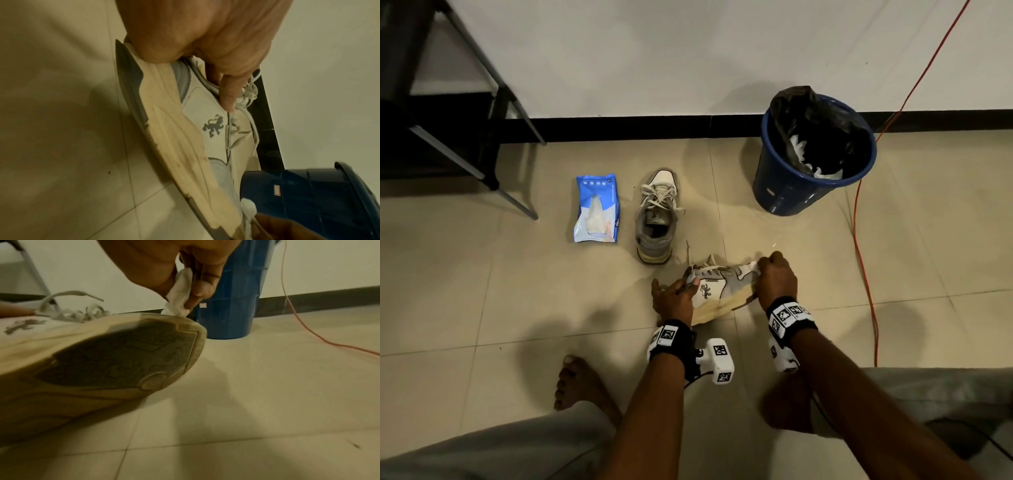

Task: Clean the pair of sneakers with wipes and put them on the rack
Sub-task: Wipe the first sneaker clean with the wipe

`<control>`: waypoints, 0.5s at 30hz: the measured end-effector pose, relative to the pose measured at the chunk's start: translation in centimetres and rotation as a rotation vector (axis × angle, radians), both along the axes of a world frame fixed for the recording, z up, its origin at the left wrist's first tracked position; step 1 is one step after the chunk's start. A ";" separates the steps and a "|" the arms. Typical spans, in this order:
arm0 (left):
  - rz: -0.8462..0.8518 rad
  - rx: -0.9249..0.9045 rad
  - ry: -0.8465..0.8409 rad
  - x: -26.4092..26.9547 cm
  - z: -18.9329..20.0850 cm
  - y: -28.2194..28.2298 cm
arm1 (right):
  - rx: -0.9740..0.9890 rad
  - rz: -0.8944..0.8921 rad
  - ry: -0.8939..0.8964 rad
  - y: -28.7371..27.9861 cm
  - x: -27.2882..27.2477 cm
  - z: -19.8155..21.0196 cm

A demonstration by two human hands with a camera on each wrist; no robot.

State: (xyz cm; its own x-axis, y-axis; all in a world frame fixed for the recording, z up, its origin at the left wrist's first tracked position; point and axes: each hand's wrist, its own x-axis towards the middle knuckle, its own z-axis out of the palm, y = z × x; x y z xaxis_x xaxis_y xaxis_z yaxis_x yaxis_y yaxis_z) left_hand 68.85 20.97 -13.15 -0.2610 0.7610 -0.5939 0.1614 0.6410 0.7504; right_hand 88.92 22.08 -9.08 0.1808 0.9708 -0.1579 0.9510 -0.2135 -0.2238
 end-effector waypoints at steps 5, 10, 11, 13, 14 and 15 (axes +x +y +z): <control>-0.105 -0.093 0.179 -0.1 1.5 1.1 | 0.113 0.169 0.172 -2.5 -2.6 -0.6; -0.296 -0.103 0.617 2.4 3.8 1.3 | 0.169 0.299 0.346 -4.5 -3.6 -2.0; -0.395 0.001 0.715 2.8 4.6 1.6 | 0.180 0.315 0.351 -4.3 -3.4 -2.3; -0.556 0.221 0.797 3.9 5.8 2.3 | 0.193 0.311 0.370 -4.1 -3.1 -2.0; -0.636 0.278 0.779 4.4 5.9 2.5 | 0.196 0.290 0.395 -4.1 -3.0 -1.9; -0.710 0.290 0.739 4.8 5.7 2.6 | 0.178 0.281 0.423 -4.4 -2.9 -1.8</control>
State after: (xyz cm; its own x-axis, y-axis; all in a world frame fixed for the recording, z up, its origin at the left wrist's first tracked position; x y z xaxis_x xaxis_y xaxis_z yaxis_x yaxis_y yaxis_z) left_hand 73.66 23.61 -7.45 0.0762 0.9674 -0.2413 0.9059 0.0340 0.4221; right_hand 86.01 17.72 -10.91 -0.1341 0.9909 0.0107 0.7850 0.1128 -0.6091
